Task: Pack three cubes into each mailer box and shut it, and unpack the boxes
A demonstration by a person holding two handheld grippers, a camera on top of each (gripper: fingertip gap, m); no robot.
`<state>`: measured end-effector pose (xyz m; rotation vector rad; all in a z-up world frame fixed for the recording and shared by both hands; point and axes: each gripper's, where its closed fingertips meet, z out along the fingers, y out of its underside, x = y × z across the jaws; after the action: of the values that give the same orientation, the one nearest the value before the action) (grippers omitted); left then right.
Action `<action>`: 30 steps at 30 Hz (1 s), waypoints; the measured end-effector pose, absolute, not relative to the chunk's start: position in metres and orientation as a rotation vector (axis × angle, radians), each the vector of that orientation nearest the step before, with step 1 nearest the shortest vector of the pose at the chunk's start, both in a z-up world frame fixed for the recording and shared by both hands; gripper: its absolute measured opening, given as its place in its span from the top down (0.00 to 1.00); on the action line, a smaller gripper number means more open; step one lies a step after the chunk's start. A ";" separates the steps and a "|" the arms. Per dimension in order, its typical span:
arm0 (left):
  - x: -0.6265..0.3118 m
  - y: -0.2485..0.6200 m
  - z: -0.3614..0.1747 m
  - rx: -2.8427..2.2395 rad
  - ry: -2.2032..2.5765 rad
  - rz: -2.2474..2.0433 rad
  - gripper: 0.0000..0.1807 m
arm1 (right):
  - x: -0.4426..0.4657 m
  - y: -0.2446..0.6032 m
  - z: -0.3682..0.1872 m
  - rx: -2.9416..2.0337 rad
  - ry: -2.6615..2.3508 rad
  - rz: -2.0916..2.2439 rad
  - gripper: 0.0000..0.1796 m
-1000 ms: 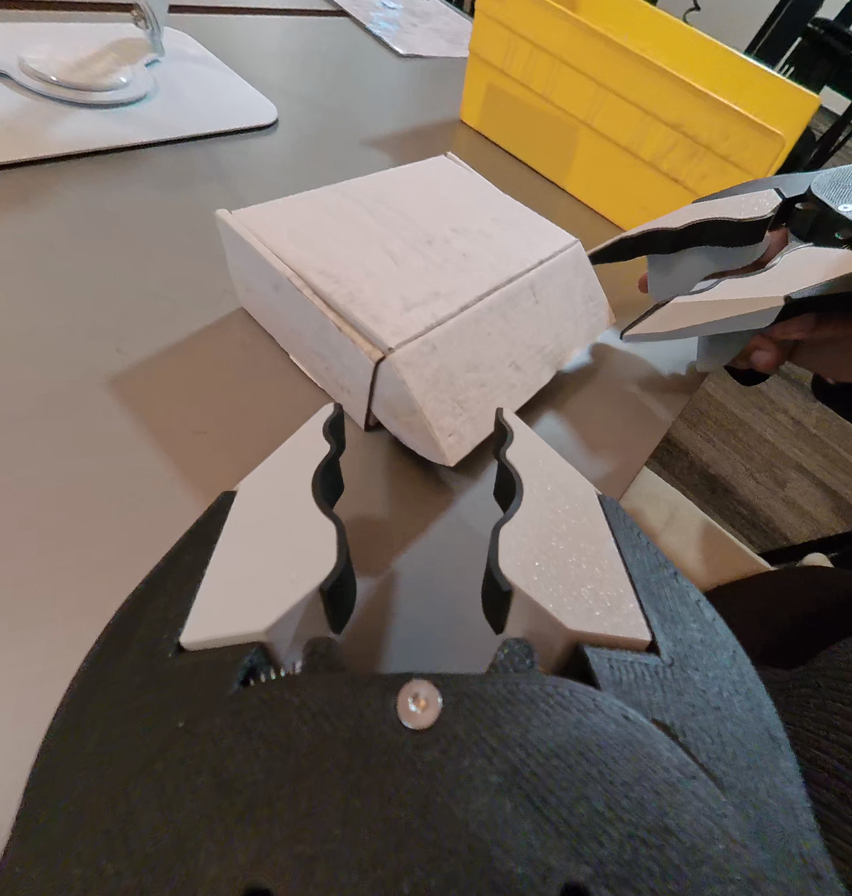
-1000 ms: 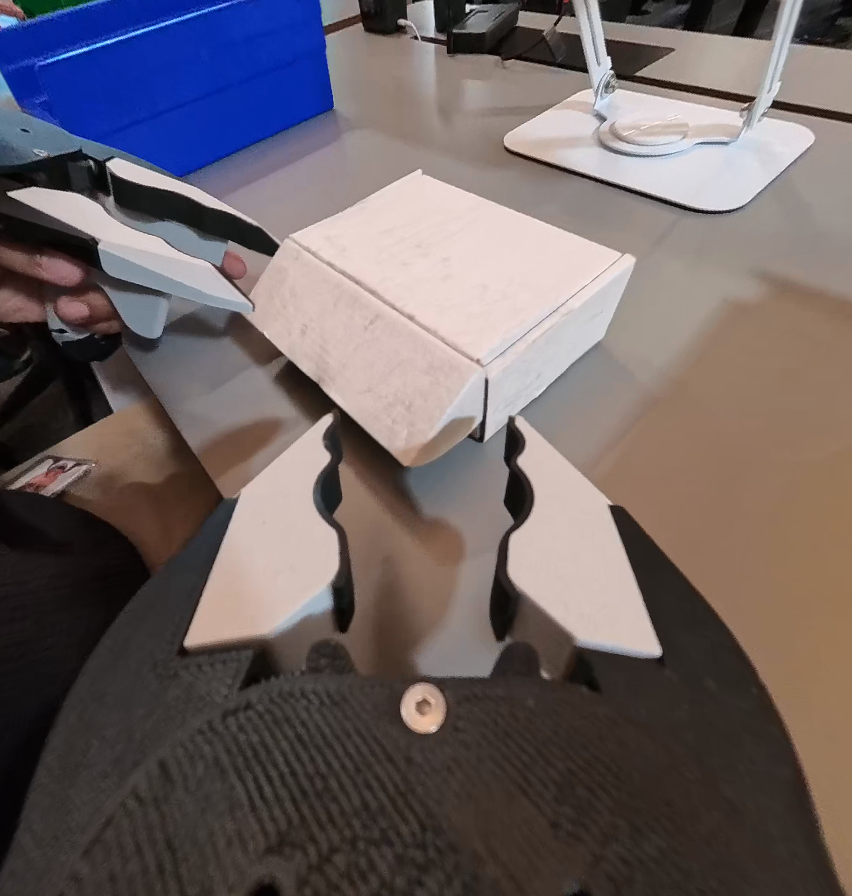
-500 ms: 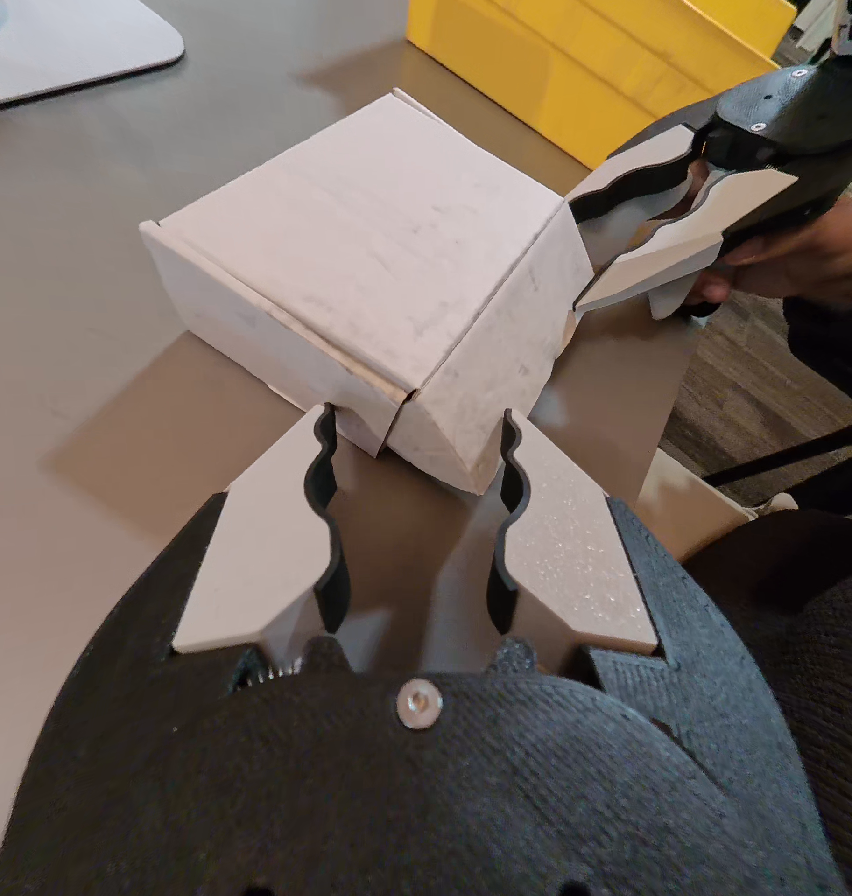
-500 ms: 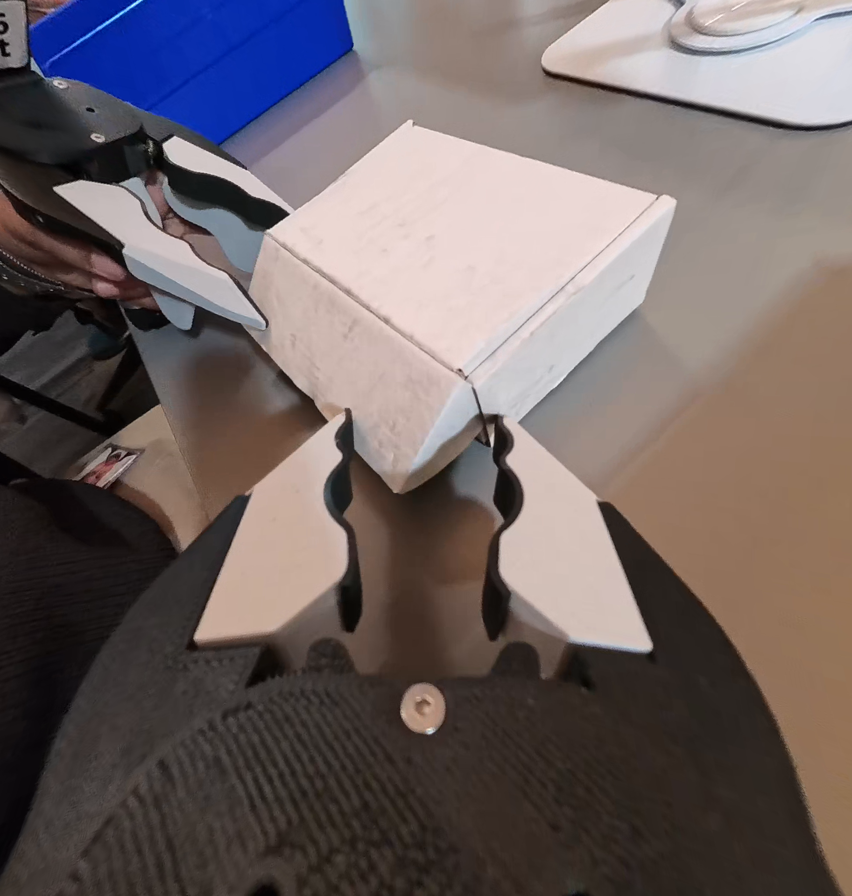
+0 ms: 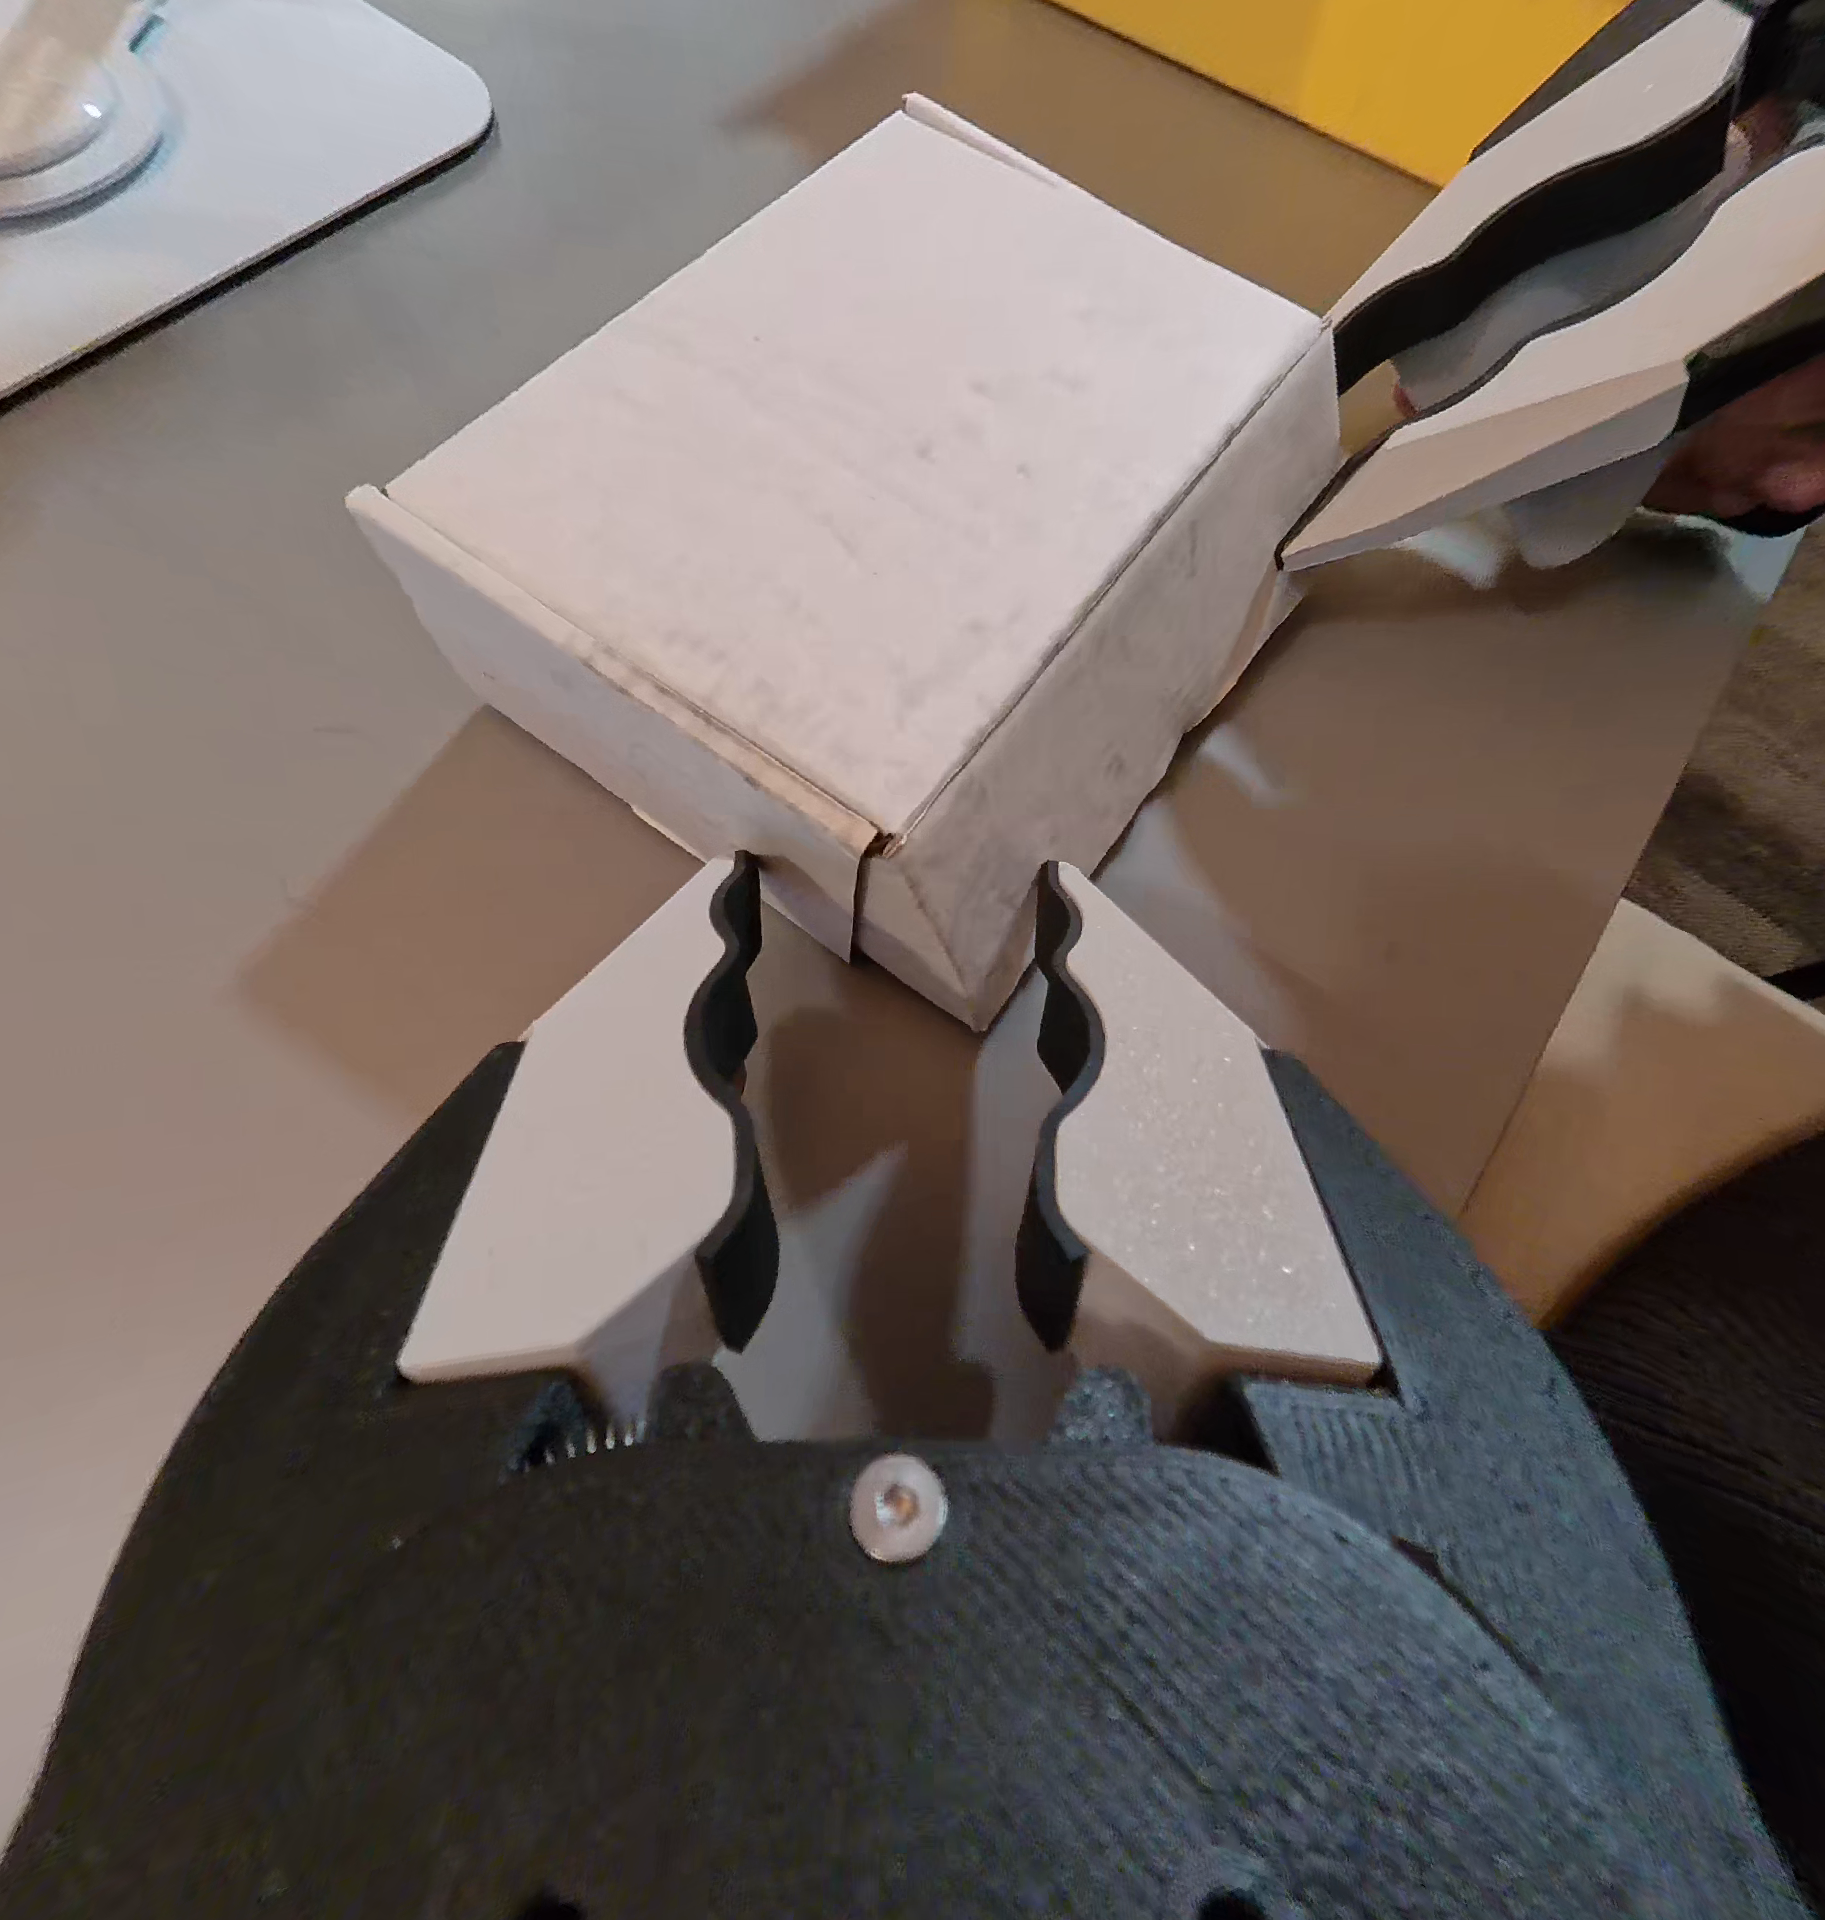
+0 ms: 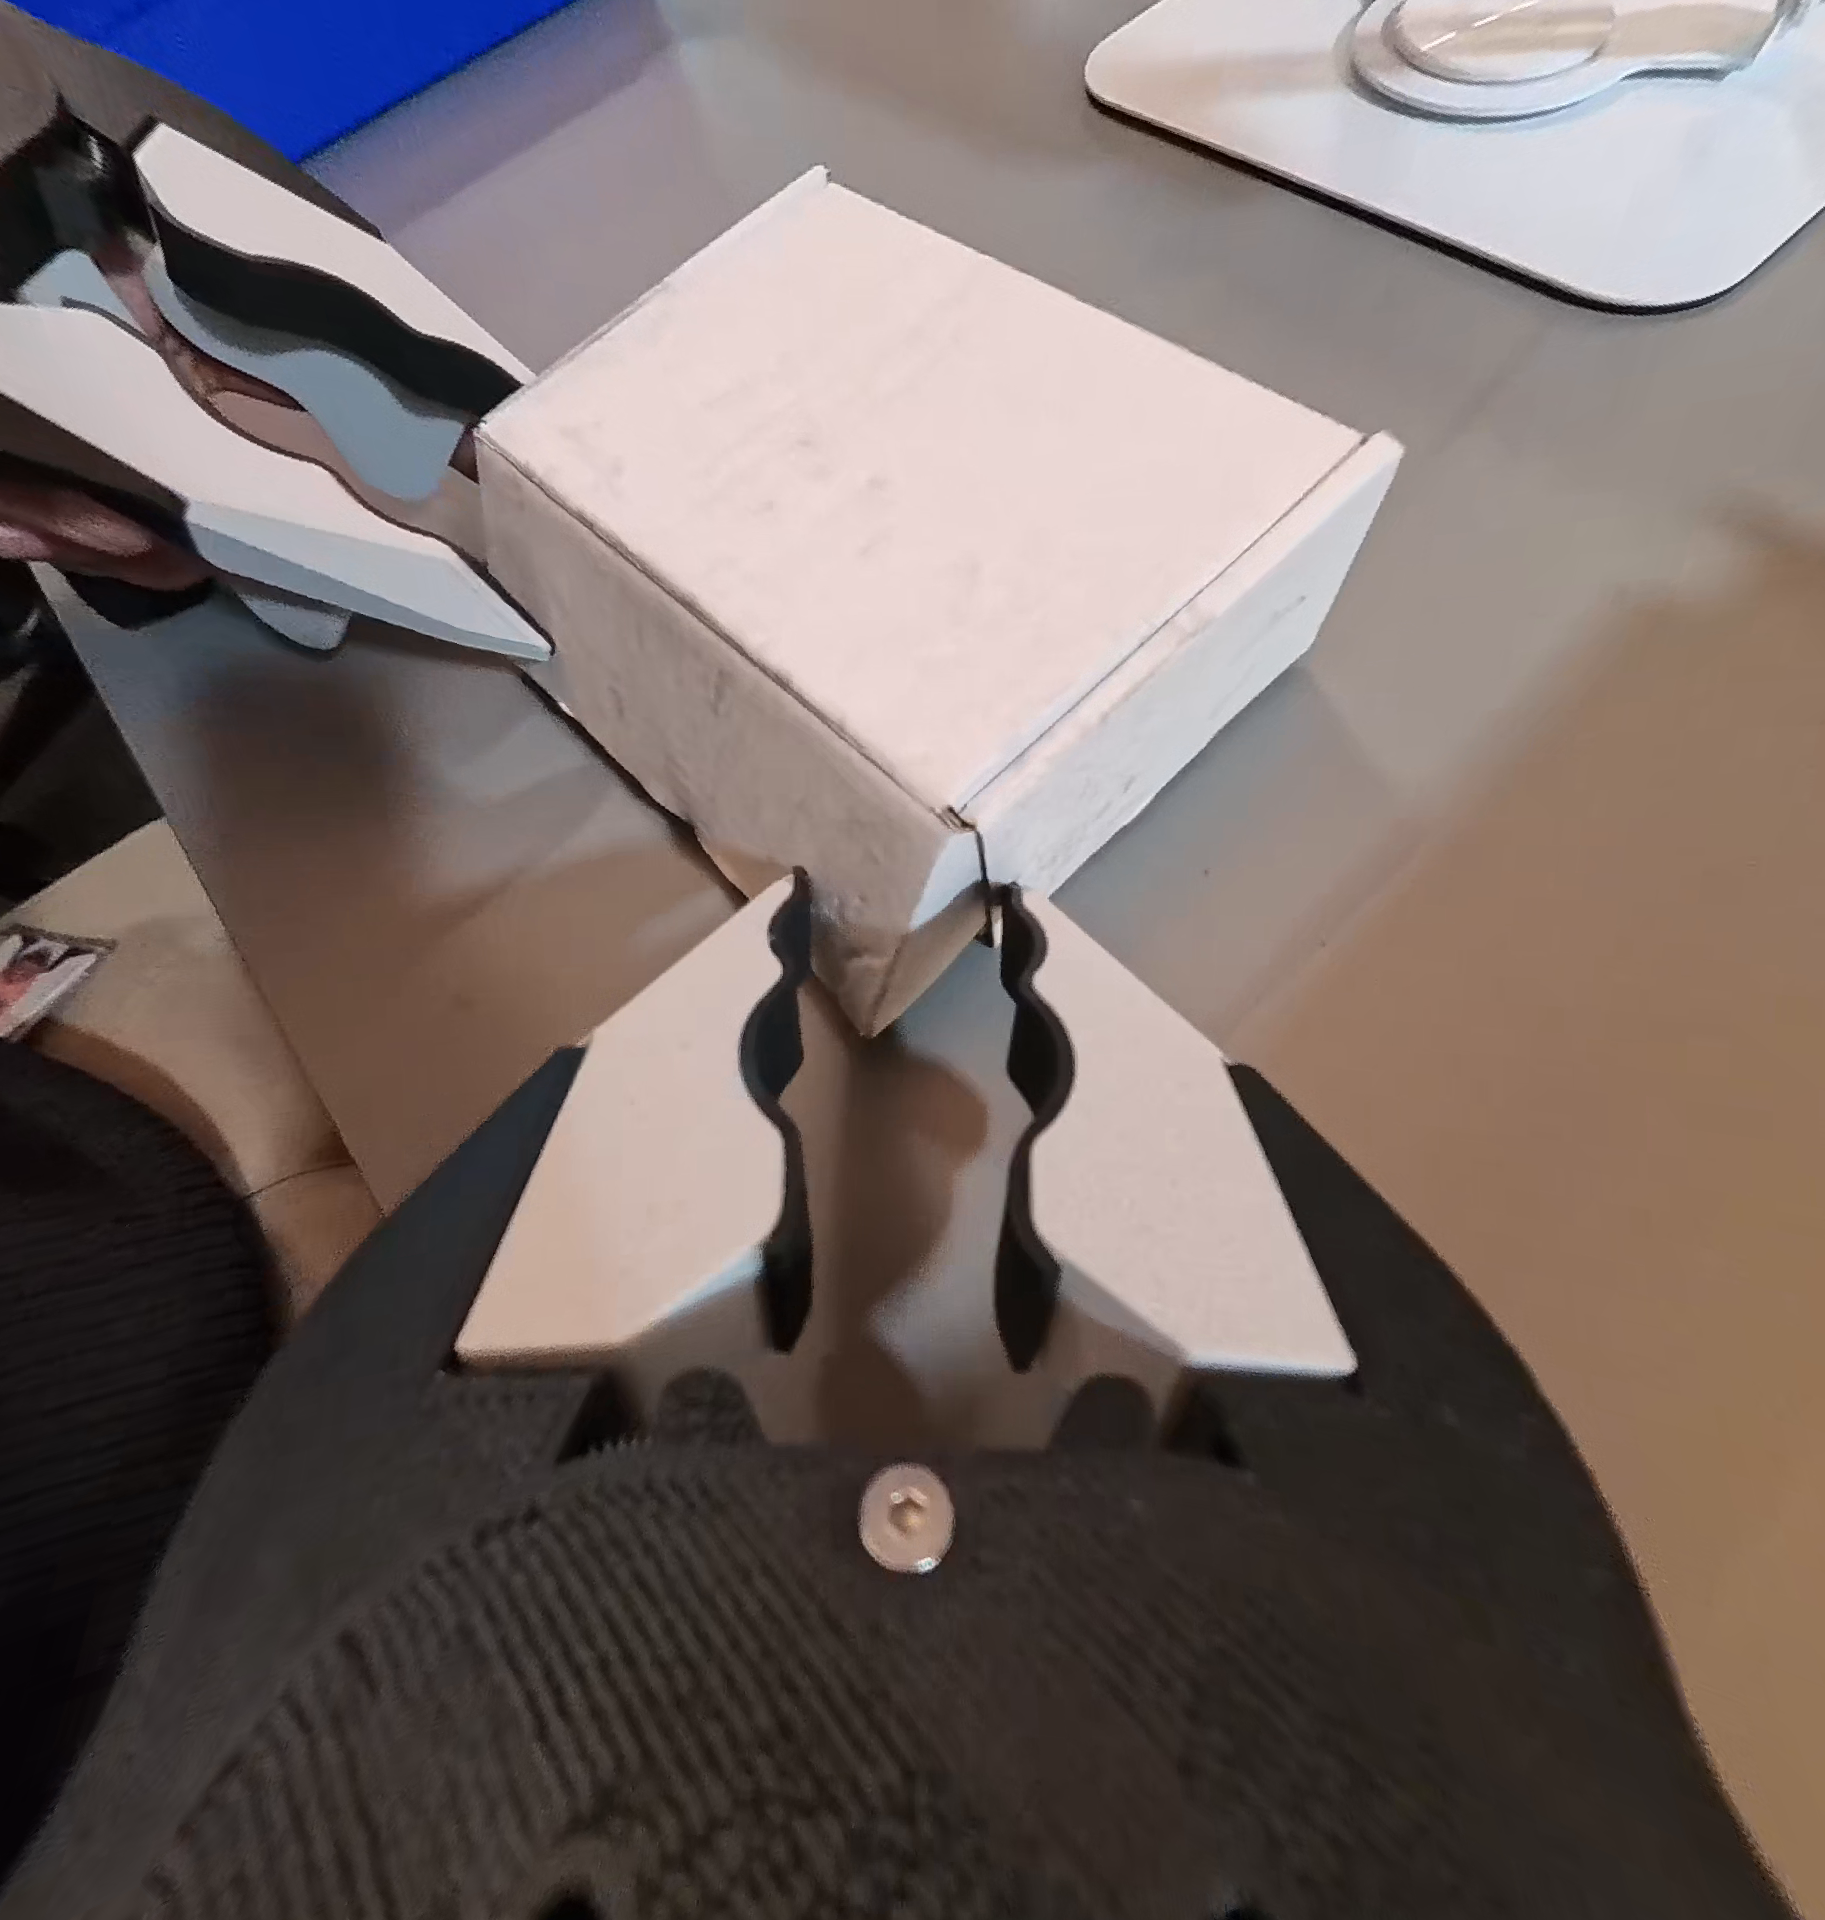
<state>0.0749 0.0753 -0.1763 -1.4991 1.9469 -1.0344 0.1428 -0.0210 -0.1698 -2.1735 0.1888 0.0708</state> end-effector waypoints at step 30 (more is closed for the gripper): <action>0.067 0.081 -0.190 -1.364 2.155 -0.962 0.76 | 0.129 -0.030 -0.180 -2.227 -0.202 0.212 0.83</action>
<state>0.0675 0.0814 -0.1900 -1.3645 2.1547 -0.9617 0.1290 -0.0299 -0.1796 -2.2272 -0.2024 0.2120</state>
